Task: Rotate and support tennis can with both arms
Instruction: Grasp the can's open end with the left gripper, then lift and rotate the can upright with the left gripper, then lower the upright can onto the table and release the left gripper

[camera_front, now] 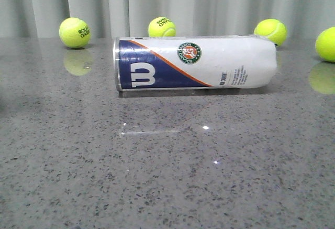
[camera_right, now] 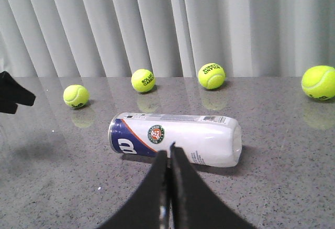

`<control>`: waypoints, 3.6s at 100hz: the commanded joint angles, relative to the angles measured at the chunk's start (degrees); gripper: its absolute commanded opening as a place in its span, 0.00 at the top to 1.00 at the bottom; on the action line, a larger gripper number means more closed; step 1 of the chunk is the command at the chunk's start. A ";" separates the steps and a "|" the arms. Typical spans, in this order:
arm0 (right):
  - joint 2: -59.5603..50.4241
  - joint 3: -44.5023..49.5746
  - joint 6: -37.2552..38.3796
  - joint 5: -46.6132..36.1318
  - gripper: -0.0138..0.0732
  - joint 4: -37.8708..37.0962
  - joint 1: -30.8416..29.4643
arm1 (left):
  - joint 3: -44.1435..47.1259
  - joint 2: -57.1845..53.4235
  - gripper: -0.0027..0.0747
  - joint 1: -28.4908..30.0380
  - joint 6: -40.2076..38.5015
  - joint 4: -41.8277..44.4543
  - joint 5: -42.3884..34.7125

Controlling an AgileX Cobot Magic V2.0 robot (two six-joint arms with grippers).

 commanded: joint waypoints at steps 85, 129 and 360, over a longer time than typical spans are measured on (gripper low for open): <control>0.79 -1.40 -0.55 -4.92 0.91 -0.02 -0.21 | -19.96 36.45 0.27 -22.28 31.71 -62.18 15.82; 0.79 -1.40 -0.55 -4.92 0.91 -0.02 -0.21 | -19.96 36.86 0.79 -22.28 39.52 -79.45 26.01; 0.79 -1.40 -0.55 -4.92 0.91 -0.02 -0.21 | -63.08 36.14 0.42 -34.87 15.47 18.16 30.48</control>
